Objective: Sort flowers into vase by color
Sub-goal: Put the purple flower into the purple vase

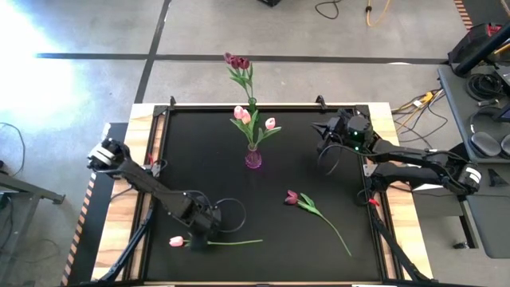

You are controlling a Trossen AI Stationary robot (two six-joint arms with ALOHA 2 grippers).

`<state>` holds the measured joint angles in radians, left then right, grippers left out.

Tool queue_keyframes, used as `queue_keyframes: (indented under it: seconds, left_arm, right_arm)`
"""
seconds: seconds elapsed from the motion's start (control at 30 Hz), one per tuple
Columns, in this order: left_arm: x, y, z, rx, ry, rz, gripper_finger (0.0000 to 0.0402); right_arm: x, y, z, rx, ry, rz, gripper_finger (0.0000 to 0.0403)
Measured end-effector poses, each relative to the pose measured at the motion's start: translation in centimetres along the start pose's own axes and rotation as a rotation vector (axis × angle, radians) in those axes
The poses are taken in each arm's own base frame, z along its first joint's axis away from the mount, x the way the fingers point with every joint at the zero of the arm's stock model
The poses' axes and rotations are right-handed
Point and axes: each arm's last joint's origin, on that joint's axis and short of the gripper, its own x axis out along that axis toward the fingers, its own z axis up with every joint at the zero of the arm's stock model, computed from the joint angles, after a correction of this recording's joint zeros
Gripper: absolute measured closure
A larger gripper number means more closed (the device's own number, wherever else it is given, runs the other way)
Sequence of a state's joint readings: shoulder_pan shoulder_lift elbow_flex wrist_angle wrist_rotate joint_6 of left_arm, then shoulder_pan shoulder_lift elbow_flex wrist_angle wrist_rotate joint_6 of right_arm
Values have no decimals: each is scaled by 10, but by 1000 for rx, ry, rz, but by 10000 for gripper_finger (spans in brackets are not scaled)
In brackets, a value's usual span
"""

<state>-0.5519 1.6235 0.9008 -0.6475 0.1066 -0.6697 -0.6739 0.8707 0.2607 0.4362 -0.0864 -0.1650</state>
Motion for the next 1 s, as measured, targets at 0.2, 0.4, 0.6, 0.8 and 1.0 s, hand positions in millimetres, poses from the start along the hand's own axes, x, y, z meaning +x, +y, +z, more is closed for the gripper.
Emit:
queue_keyframes:
  seconds: [0.2, 0.4, 0.6, 0.8, 1.0]
  left_arm:
    - [10, -9, -2, -29, 218, 22, 269]
    - [7, -24, -10, 51, 284, 62, 271]
    - [12, -35, -18, 91, 246, 21, 289]
    - [17, -36, -20, 69, 231, 2, 309]
    - [18, -35, -20, 77, 225, 8, 325]
  right_arm:
    - [0, 0, 0, -1, 1, 0, 390]
    - [0, 0, 0, -1, 2, 0, 390]
    - [0, 0, 0, -1, 3, 0, 390]
    - [0, 0, 0, -2, 3, 0, 390]
    - [0, 0, 0, -2, 3, 0, 390]
